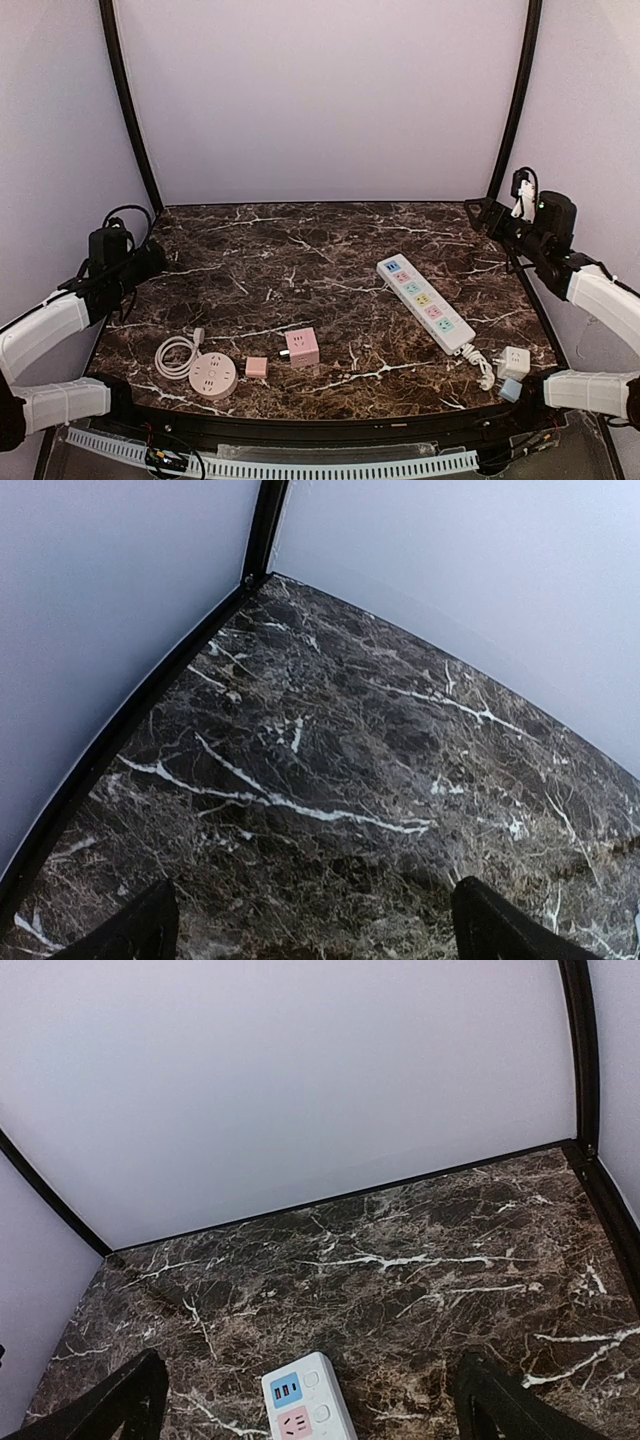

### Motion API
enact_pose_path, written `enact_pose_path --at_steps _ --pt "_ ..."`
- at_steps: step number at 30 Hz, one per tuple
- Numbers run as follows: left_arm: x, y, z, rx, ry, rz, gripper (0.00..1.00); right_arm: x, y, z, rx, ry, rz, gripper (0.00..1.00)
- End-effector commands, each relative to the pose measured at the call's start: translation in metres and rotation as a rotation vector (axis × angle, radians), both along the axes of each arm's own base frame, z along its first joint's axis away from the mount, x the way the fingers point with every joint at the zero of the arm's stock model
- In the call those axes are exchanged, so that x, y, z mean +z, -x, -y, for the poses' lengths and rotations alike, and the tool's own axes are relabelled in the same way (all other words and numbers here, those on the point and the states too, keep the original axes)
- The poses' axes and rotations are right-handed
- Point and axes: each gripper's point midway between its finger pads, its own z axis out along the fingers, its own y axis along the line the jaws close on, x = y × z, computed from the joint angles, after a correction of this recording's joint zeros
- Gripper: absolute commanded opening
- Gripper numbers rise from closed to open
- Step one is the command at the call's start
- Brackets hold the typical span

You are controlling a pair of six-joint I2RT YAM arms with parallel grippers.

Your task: Insert the plug

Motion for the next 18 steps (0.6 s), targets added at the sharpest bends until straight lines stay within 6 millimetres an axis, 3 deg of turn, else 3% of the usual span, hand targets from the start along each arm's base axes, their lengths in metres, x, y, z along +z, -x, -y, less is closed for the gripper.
enact_pose_path --at_steps 1,10,18 --pt "-0.001 0.014 0.006 0.005 -0.091 -0.077 0.95 -0.004 0.000 0.001 -0.007 -0.011 -0.042 0.99" --pt "-0.011 0.036 0.007 0.018 -0.115 -0.147 0.99 -0.007 0.005 -0.003 -0.028 0.035 -0.133 0.99" --pt "-0.015 0.037 0.018 -0.046 -0.109 -0.240 0.99 -0.010 0.019 -0.019 0.026 0.056 -0.144 0.99"
